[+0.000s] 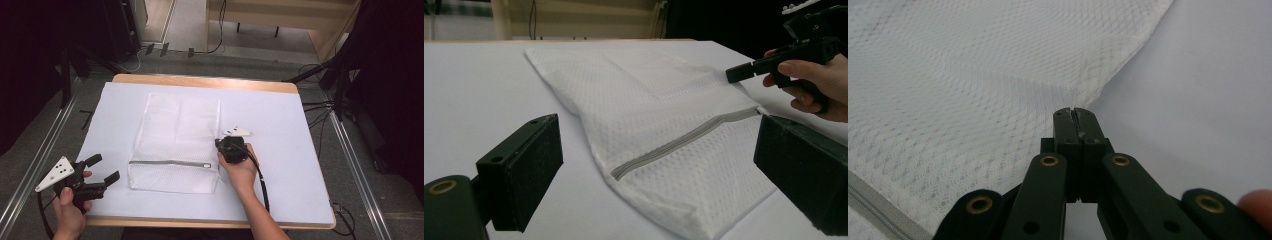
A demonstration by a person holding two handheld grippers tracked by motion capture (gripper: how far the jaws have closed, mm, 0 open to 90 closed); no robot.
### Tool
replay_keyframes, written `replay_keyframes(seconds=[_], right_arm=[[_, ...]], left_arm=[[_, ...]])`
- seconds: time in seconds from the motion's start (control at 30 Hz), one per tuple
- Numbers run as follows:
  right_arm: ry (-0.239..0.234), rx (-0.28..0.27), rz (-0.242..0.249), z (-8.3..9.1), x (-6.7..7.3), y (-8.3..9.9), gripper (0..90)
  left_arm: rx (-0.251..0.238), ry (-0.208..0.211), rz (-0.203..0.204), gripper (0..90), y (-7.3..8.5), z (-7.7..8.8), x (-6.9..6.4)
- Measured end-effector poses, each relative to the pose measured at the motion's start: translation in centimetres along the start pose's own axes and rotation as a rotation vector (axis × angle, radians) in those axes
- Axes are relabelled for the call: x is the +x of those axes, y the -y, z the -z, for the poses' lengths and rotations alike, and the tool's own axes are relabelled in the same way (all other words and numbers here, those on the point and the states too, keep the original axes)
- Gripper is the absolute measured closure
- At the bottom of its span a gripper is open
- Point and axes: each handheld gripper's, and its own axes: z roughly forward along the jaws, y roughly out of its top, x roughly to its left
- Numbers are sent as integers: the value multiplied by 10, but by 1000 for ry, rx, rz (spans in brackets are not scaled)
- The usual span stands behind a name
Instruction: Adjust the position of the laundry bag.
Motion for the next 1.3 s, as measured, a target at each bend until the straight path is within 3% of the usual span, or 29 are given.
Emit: replay_keyframes(seconds=[0.37,0.57,0.67,0.7,0.73,0.8,0.93,1.03,1.13,1.17,1.23,1.3], right_arm=[[41,-13,-3,28,-38,24,900],[80,-38,-59,44,-69,29,900],[84,-54,-76,47,-77,31,896],[76,-66,-90,49,-79,32,832],[63,-88,-112,54,-82,34,710],[46,-100,-121,61,-82,37,616],[37,-107,-131,73,-82,47,586],[26,-101,-159,93,-81,60,535],[17,-96,-173,101,-78,65,509],[3,-90,-172,107,-73,70,479],[-3,-75,-166,109,-67,75,447],[-7,-63,-158,111,-63,78,435]], left_arm=[[-5,5,2,56,0,-1,-2],[-4,14,8,56,-1,-4,-3],[-2,19,7,57,-1,-6,-4],[0,20,4,57,-1,-7,-5],[2,23,-1,57,-1,-7,-6],[3,27,-4,56,-1,-8,-7],[7,35,-1,56,-1,-10,-9],[14,59,-1,56,-2,-16,-17],[14,78,18,57,-1,-20,-22],[29,93,47,57,-2,-29,-28],[29,85,86,78,-6,-38,-35],[29,68,86,107,-8,-42,-39]])
